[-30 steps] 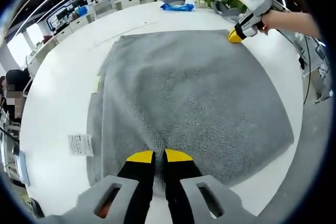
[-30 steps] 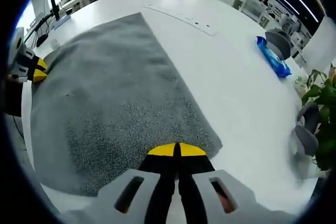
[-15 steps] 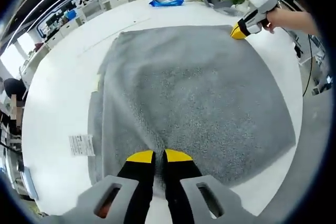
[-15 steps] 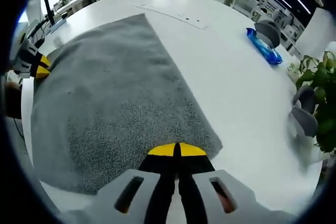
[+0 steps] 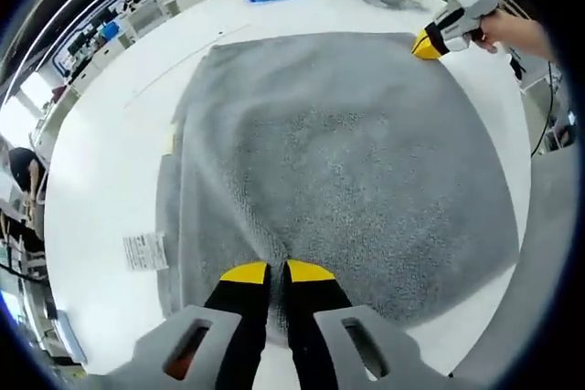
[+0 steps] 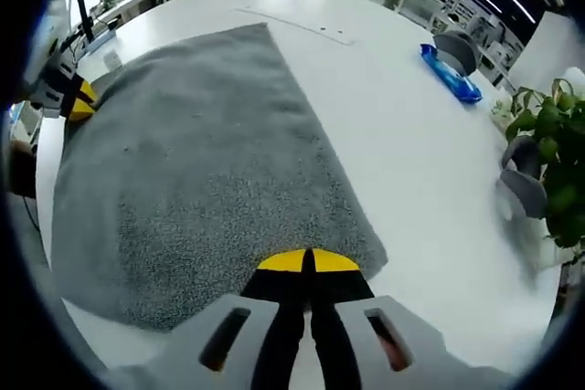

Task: Fold the towel on the table until its edges align and the towel forms a compact rectangular stack.

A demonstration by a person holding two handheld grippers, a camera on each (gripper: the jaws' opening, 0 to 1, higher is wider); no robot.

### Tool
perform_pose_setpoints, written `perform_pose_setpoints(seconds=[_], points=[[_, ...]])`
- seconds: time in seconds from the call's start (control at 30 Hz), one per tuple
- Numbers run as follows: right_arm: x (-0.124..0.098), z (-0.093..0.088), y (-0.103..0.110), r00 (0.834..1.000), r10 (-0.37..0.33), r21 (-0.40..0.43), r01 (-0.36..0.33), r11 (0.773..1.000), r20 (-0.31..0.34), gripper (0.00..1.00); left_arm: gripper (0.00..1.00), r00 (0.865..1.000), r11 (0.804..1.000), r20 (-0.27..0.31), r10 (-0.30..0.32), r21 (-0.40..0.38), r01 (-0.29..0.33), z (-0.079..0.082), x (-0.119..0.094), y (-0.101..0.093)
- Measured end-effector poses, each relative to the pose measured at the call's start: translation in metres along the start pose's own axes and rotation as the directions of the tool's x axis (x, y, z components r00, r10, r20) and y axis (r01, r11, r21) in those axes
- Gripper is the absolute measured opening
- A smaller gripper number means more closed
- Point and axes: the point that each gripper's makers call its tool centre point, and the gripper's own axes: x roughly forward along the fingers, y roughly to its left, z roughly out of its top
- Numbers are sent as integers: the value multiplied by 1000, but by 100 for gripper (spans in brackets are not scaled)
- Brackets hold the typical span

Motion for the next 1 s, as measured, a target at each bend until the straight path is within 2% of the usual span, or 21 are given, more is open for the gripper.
perform_pose_setpoints(seconds=[0.47, 0.67, 1.0], points=[[-8, -10, 3, 1000, 7, 56, -8, 998, 24, 0, 6, 1000, 1000, -16, 11, 5, -11, 1, 1, 2], [-10, -14, 6, 999, 10, 78, -13, 997, 32, 0, 6, 1000, 1000, -23, -10, -1, 10, 1, 1, 2], [-16, -23, 11, 1000, -5, 96, 2, 995, 31, 0, 6, 999, 999, -27, 18, 51, -16, 4, 2, 3]])
